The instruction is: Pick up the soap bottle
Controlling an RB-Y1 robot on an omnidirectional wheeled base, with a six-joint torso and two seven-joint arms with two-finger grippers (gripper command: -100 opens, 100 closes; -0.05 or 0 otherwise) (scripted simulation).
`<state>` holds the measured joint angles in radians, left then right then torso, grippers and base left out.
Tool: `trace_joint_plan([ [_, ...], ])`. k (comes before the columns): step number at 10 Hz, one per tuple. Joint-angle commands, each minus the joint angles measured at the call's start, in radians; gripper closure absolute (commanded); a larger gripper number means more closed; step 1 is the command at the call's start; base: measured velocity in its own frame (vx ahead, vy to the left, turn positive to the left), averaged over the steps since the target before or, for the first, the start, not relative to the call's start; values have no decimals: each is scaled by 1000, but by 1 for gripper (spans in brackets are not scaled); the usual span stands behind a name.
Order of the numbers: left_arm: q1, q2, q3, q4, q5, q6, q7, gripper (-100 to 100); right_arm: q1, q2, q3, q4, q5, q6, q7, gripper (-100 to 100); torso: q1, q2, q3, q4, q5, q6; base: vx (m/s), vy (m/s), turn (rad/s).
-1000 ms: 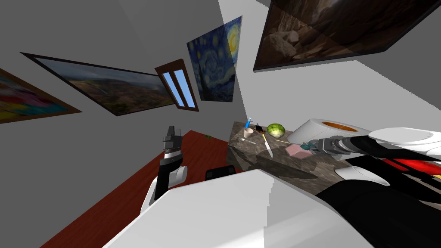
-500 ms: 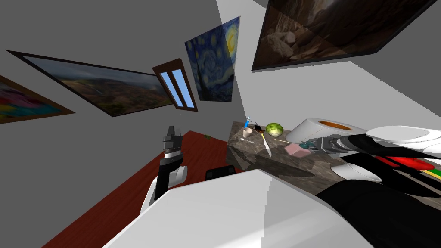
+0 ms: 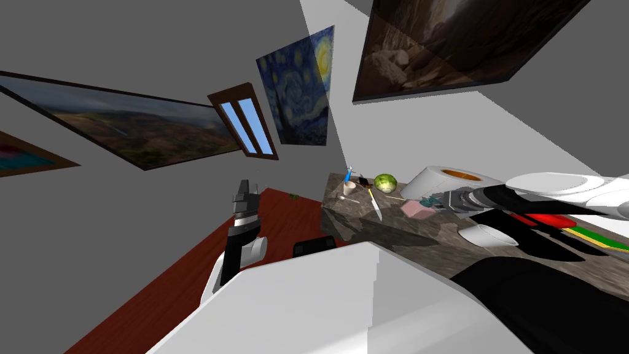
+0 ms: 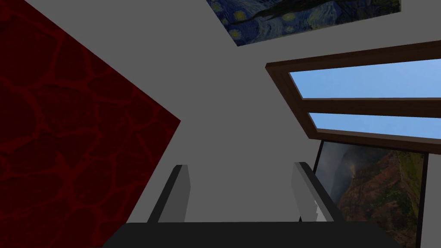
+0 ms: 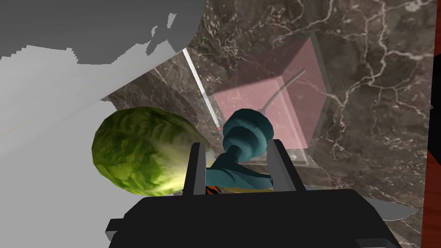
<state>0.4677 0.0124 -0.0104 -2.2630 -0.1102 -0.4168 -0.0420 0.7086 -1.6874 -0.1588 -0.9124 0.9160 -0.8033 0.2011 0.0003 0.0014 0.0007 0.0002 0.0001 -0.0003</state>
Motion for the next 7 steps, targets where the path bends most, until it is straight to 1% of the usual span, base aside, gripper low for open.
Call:
trace_joint_plan([
  [1,0,0,0,0,0,0,0,0,31,-17,-10,-20,-22,14,-2,100,0,0,0,0,0,0,-2,-8,-42],
  [2,0,0,0,0,0,0,0,0,51,-44,0,-44,-54,32,-8,100,0,0,0,0,0,-1,-4,-8,-55],
  [4,0,0,0,0,0,0,0,0,51,-44,0,-44,-54,32,-8,100,0,0,0,0,0,-1,-1,-4,-16],
  [7,0,0,0,0,0,0,0,0,110,-125,27,-118,-149,87,-24,100,0,0,0,0,0,-1,-3,-12,-110],
])
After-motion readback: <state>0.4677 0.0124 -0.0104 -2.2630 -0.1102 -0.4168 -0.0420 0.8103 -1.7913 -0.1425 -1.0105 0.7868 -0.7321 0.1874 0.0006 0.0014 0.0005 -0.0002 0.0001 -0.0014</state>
